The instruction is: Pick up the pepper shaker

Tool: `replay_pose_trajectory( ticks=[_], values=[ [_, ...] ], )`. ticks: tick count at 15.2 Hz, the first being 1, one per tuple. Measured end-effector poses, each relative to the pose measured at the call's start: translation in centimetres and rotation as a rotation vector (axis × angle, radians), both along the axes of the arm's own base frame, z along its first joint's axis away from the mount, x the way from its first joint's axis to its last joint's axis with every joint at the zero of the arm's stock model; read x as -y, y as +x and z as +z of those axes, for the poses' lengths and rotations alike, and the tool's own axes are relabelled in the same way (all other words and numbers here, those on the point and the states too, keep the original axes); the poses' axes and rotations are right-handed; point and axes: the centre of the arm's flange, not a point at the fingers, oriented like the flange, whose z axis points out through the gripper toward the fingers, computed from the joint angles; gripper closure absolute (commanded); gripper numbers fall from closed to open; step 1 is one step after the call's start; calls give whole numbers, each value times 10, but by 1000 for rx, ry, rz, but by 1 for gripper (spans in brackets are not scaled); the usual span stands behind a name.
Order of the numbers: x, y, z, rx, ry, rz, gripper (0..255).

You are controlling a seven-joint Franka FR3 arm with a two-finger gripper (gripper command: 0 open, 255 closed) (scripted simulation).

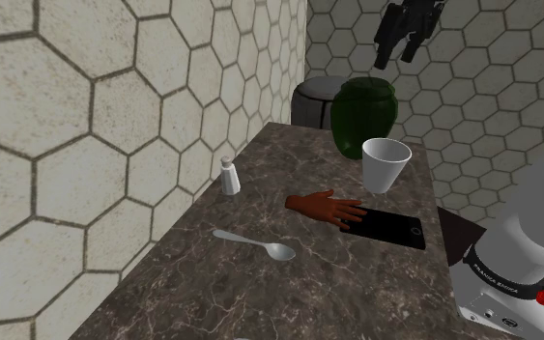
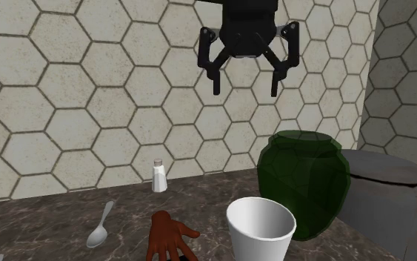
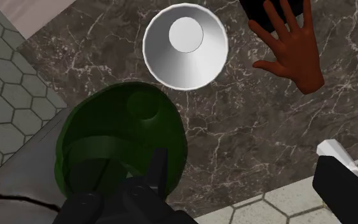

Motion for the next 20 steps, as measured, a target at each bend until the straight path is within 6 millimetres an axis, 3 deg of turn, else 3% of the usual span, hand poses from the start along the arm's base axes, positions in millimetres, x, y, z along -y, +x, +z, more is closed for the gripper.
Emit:
replay_pose_trajectory(
  ticks=[3, 7, 20],
  values=[
    [-10, 10, -7, -1, -4, 5, 0],
    [-39, 47, -29, -5, -17, 22, 0],
    [-152, 155, -104, -15, -60, 79, 0]
  ],
)
